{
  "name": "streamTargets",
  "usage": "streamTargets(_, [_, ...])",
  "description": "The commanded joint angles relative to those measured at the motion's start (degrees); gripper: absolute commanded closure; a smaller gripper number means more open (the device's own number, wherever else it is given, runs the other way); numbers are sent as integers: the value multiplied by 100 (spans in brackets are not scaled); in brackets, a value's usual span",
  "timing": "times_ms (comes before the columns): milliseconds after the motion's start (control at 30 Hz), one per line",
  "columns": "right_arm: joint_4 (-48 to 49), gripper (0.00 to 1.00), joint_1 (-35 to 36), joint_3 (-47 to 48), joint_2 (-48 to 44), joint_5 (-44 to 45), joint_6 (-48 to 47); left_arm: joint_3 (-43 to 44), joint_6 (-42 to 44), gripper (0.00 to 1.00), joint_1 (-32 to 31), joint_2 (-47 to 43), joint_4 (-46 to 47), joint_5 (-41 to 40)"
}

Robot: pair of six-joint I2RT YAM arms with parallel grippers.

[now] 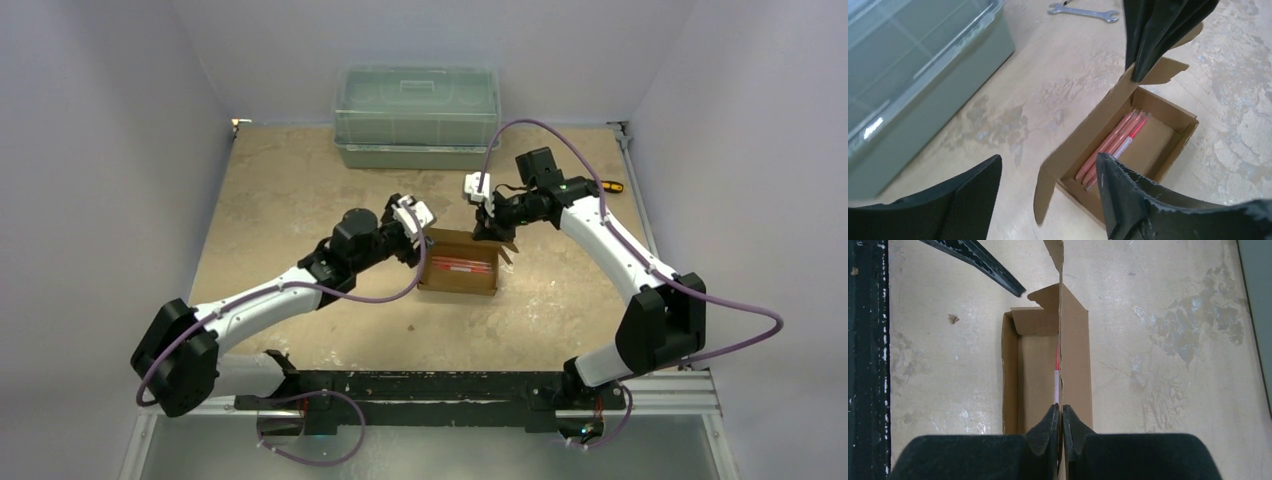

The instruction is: Fold the paper box

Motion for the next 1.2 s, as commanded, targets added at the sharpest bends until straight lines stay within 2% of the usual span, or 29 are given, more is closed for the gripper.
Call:
streamTargets(0, [-145,92,49,235,14,11,-170,784,949,35,30,462,-535,896])
streamTargets(100, [-173,92,58,231,6,15,-221,958,1122,38,96,645,-713,1102])
streamTargets(300, [-172,92,53,247,6,21,-260,1368,1388,51,156,1001,-1268,1470])
streamTargets(400, [-139,92,58,257,6,33,-248,1460,1420,65,154,1102,-1443,1563])
streamTargets(533, [-77,92,56,273,2,95,-163,1548,1346,94,150,1166,-1567,1586])
streamTargets(600, [-43,90,58,295,-9,124,-67,1566,1283,100,147,1163,-1609,1512])
streamTargets(767, [157,67,48,405,-135,136,454,1348,988,100,140,971,-1398,1104])
streamTargets(900, [320,38,-38,419,-433,213,860,1133,720,100,122,717,-1219,952])
streamTargets(967, [401,27,-207,400,-660,121,1006,1133,603,100,125,688,-1265,894])
streamTargets(1033, [525,21,-503,347,-867,-105,1175,1144,498,100,127,676,-1342,834])
streamTargets(1167, [1272,18,-1129,-148,-1270,-438,1707,1133,354,100,128,675,-1445,800])
